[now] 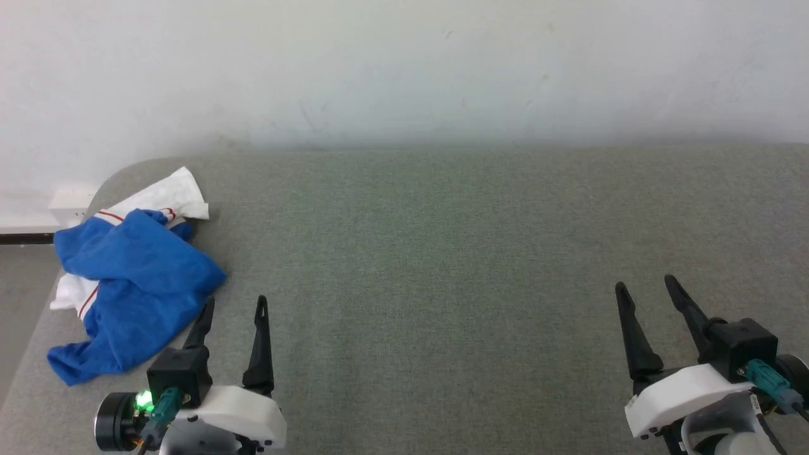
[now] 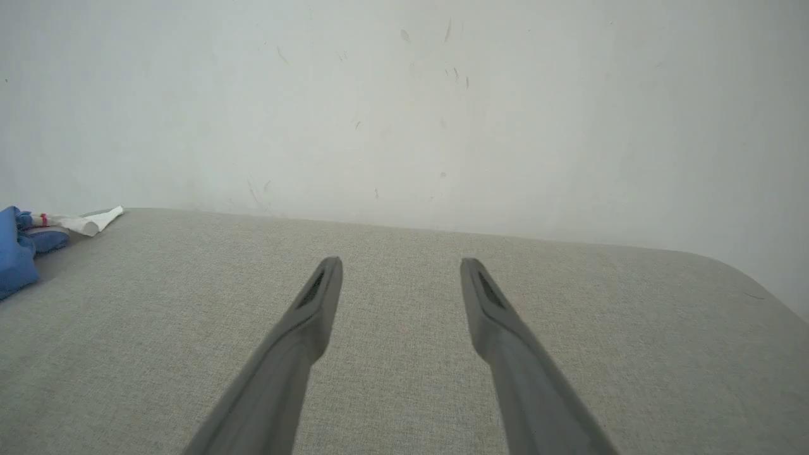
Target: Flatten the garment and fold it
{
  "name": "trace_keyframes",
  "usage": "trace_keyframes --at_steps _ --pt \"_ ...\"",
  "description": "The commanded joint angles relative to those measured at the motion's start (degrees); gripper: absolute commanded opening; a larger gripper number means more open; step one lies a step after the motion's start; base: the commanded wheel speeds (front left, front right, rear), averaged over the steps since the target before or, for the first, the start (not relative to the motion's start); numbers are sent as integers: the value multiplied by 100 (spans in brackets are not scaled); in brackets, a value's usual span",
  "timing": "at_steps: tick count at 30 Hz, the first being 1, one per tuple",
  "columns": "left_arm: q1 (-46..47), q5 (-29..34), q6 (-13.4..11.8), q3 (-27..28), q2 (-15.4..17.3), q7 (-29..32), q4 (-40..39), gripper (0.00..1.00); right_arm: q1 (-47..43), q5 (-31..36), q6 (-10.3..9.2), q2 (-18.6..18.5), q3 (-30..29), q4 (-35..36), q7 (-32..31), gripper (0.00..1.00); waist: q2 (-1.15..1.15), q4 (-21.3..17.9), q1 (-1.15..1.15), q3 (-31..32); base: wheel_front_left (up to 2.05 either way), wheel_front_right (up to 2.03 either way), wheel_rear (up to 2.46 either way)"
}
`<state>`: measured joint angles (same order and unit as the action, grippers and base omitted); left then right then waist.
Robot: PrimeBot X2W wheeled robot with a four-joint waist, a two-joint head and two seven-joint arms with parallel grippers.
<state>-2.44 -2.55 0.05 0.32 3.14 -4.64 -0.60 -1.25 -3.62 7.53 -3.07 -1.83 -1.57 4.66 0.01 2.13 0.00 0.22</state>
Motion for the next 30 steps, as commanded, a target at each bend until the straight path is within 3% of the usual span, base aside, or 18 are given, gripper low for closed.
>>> trace_keyframes --at_steps 1,30 --pt "-99 -35 40 31 -9 -70 -26 100 -49 -59 -2 7 -6 -32 70 100 0 42 0 6 0 0 0" --pt "-307 -201 23 73 -15 -405 -54 100 -62 -105 -2 11 62 -362 404 100 0 937 0 12 0 0 0"
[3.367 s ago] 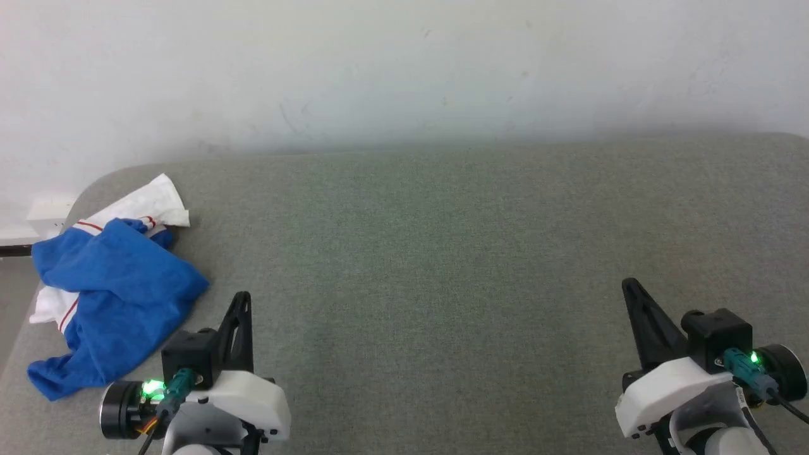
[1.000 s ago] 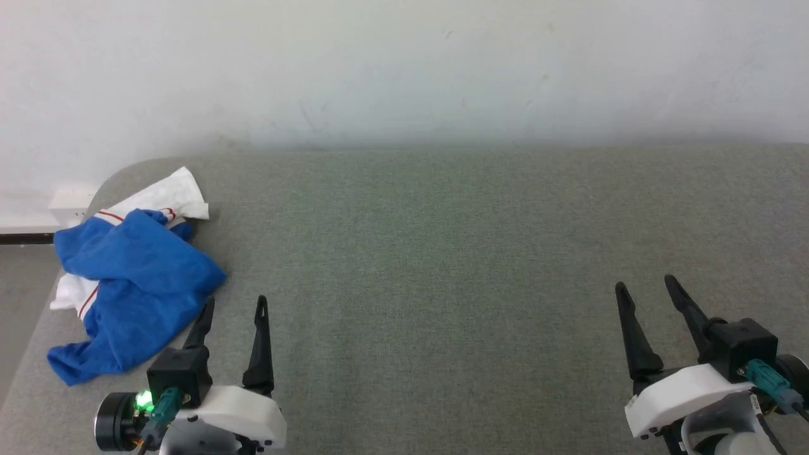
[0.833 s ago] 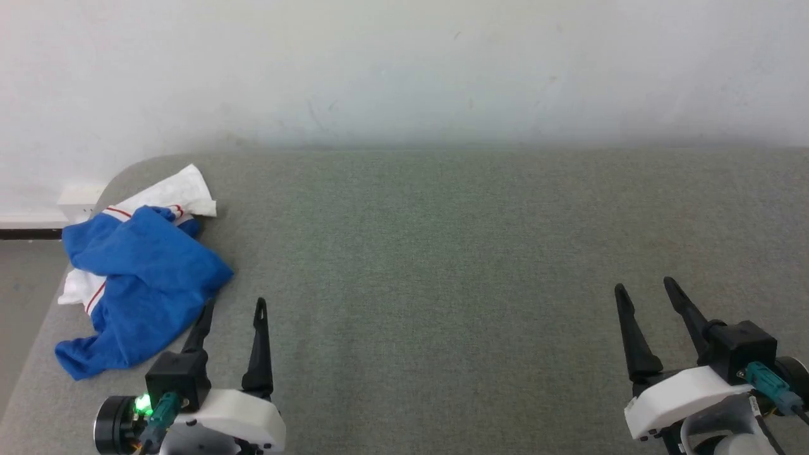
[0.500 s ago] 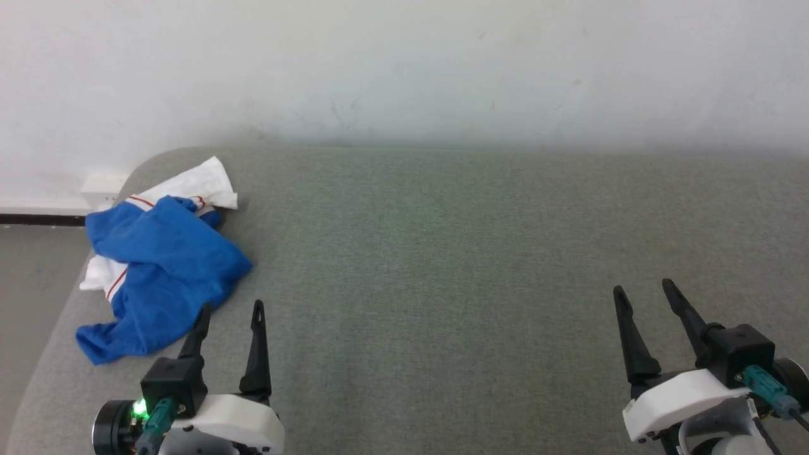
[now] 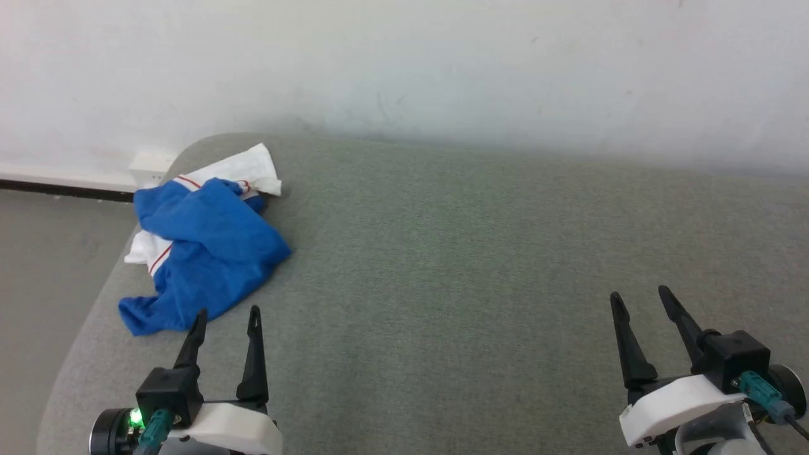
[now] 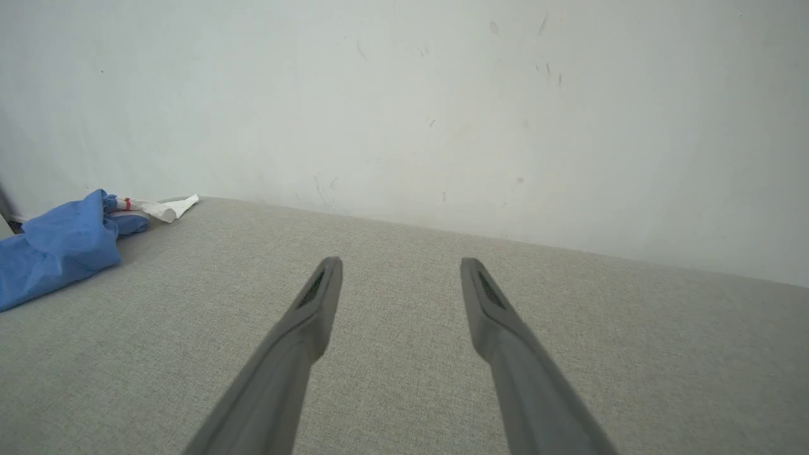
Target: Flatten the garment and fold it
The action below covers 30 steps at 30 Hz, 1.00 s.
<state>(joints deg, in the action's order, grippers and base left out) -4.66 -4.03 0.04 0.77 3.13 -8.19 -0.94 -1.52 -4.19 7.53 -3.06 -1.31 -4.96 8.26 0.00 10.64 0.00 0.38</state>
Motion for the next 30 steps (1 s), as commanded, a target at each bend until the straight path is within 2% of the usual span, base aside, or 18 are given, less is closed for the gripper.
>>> trace_keyframes --at_steps 1,30 --pt "-98 -58 22 32 -14 -62 -23 100 -32 -50 -3 10 17 -37 57 100 0 130 0 -7 0 0 0" --pt "-414 -231 38 67 -20 -410 22 100 -37 -279 -3 15 145 -482 404 100 0 1390 0 138 0 0 0"
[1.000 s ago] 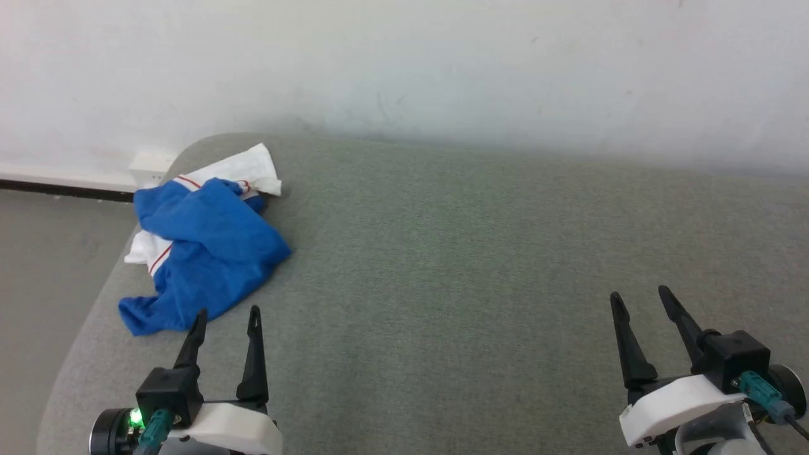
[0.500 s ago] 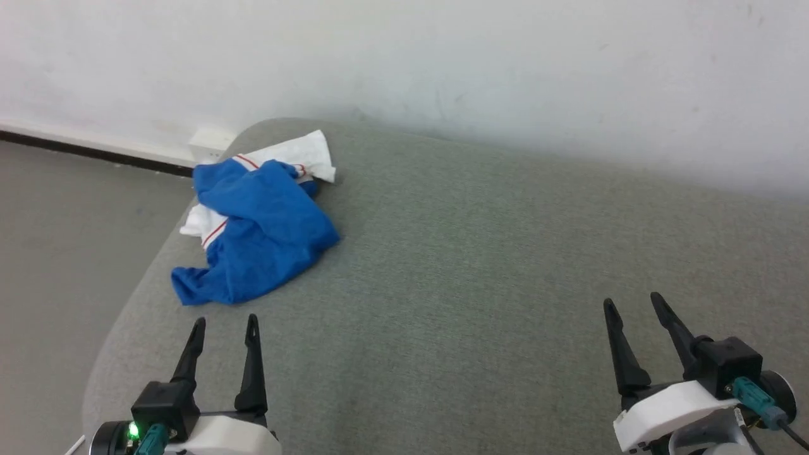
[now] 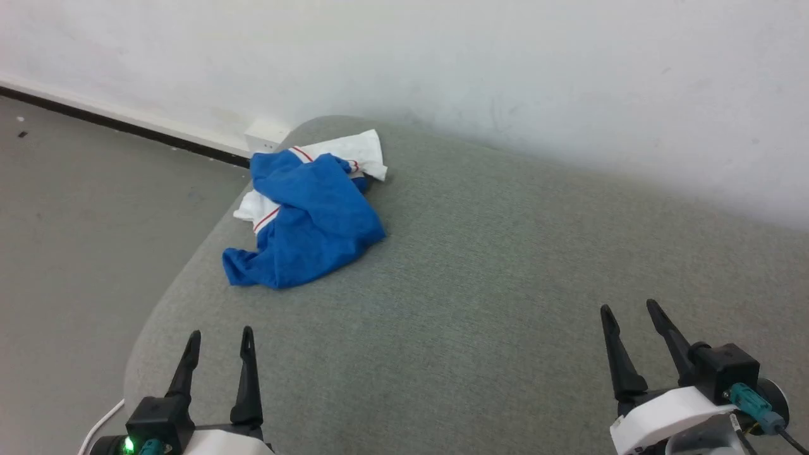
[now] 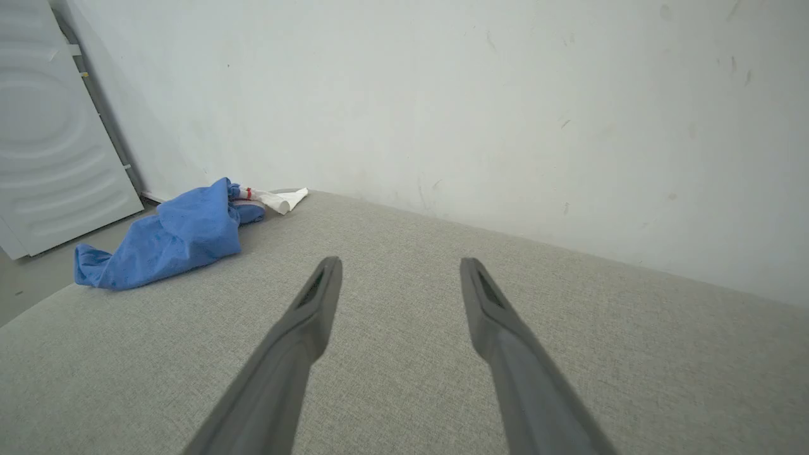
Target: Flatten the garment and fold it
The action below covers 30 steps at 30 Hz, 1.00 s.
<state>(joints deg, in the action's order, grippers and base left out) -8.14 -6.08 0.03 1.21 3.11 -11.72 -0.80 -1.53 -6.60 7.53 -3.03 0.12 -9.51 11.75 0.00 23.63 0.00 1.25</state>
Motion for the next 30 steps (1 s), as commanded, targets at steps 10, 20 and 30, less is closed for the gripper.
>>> trace_keyframes --at_steps 10,20,30 --pt "-188 -67 72 102 -21 -177 -1 100 -28 -130 -4 13 42 -164 174 100 0 354 0 103 0 0 0" --pt "-314 -104 58 119 -23 -297 -22 100 -32 -211 -4 15 81 -304 293 100 0 492 0 201 0 0 0" --pt "-380 -114 53 128 -24 -328 -50 100 -79 -220 -4 15 80 -351 325 100 0 515 0 276 0 0 0"
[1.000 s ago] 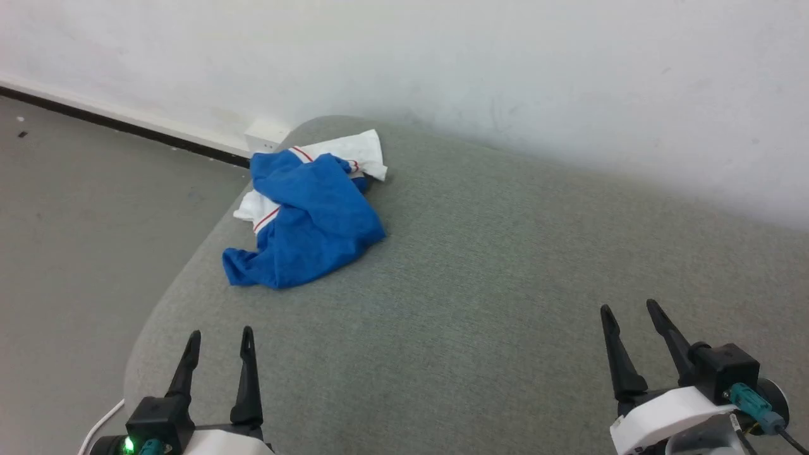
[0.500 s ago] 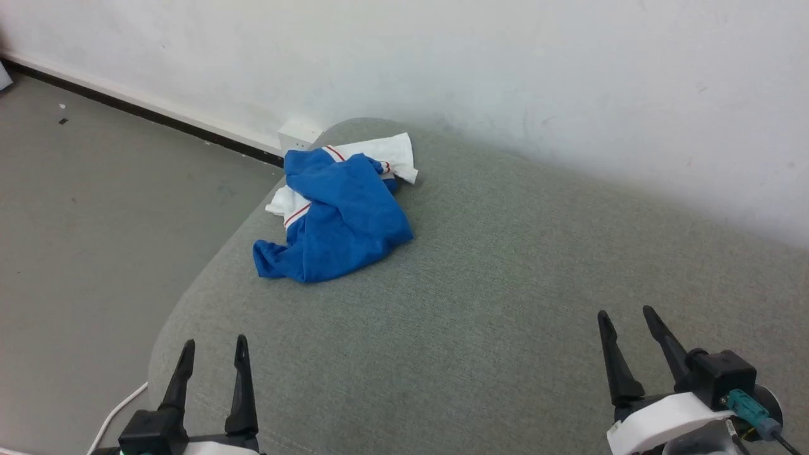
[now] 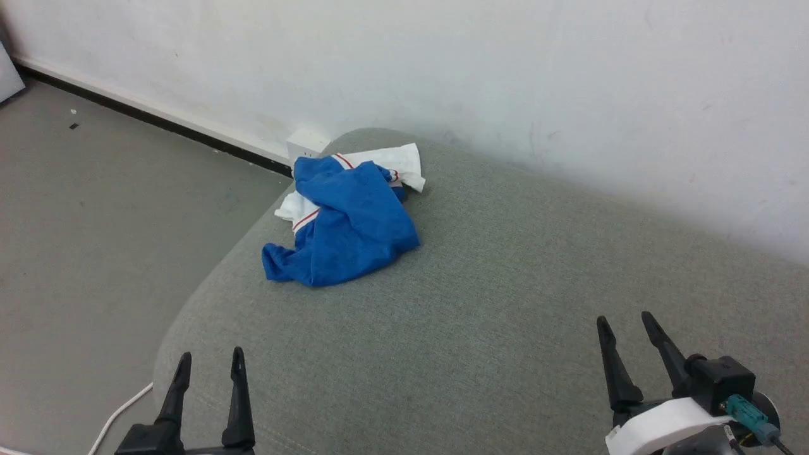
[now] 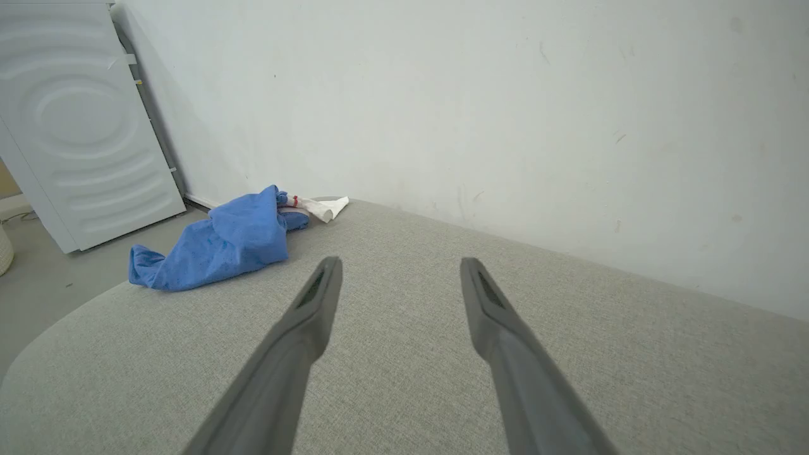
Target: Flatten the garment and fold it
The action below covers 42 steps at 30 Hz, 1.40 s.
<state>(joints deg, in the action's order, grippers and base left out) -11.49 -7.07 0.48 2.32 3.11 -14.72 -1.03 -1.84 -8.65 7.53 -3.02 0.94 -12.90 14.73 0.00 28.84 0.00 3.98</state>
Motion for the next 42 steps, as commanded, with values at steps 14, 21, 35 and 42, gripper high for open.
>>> trace_keyframes --at_steps 14,21,35,42 --pt "657 -536 431 -47 187 422 -503 100 -86 -18 -4 14 -31 46 27 100 0 26 0 -81 0 0 0" --pt "2170 -809 580 -152 744 1584 -1068 100 -39 127 -4 14 -163 165 27 100 0 43 0 -335 0 0 0" --pt "5309 -1733 697 -883 1763 3110 1010 100 500 754 -4 14 -230 859 -21 100 0 -468 0 -1493 0 0 0" --pt "5754 -2100 699 -1546 2397 3302 1911 100 768 1054 -4 14 -183 1384 -283 100 0 -898 0 -2145 0 0 0"
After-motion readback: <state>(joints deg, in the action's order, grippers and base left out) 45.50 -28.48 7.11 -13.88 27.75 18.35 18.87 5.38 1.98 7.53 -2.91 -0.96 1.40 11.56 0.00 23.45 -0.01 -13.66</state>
